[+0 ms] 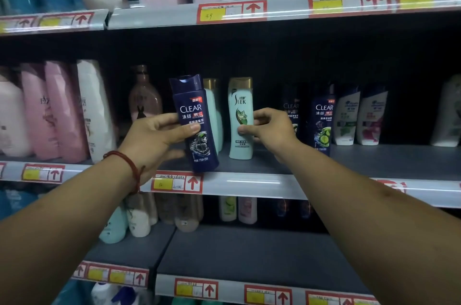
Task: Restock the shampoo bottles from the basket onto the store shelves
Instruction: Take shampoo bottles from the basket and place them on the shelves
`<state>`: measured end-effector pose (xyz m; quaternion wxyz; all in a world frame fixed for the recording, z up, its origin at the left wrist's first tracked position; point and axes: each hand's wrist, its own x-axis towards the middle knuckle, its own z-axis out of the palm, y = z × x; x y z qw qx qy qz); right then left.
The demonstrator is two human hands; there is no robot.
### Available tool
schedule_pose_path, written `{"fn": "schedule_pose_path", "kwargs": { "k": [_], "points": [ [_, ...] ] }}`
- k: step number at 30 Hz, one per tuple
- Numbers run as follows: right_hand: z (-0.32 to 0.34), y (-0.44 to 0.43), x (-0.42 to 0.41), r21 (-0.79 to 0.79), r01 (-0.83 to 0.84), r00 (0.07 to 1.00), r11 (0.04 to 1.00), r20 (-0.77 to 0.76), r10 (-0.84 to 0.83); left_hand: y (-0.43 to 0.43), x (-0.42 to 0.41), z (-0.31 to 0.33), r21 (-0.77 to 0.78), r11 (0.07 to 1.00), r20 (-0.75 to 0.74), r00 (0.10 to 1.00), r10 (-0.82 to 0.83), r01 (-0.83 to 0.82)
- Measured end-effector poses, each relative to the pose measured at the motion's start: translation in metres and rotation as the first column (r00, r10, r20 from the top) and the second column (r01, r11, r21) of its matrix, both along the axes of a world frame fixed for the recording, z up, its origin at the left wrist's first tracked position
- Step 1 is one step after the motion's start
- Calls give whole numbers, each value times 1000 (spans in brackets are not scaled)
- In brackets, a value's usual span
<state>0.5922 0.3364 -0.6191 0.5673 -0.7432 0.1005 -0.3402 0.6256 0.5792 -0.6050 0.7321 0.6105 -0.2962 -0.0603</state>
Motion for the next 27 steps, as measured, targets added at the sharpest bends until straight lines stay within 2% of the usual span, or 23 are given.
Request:
{"fn": "schedule_pose_path", "kwargs": {
  "k": [3,7,9,13,16,20,24,27],
  "points": [
    [1,4,-5,-22,-13,999,1000,-31,12,-4,-4,1,-12,1000,5,1000,-10,10],
    [2,-7,-28,-203,37,990,978,-125,-64,-23,-11,4,17,998,18,998,-61,61],
    [4,-17,-48,-249,-17,988,968,-152,-22,-39,-16,6,45,996,46,996,-74,72],
    [9,-39,-86,-216,-175,962,960,-247,120,-81,-25,7,55,996,56,996,-66,63],
    [10,-49,-99,-254,-192,952,948,-281,117,-116,-36,5,57,995,61,994,-90,86],
    [2,-61,-96,-413,-68,970,908,-242,-37,-155,-42,-1,67,992,81,991,-109,104],
    [-9,-66,-89,-549,68,941,833,-241,-236,-174,-35,-7,87,993,79,993,-85,78],
    [-18,-67,-83,-621,115,903,775,-260,-343,-176,-27,-13,239,968,118,987,-105,75]
  ]
}}
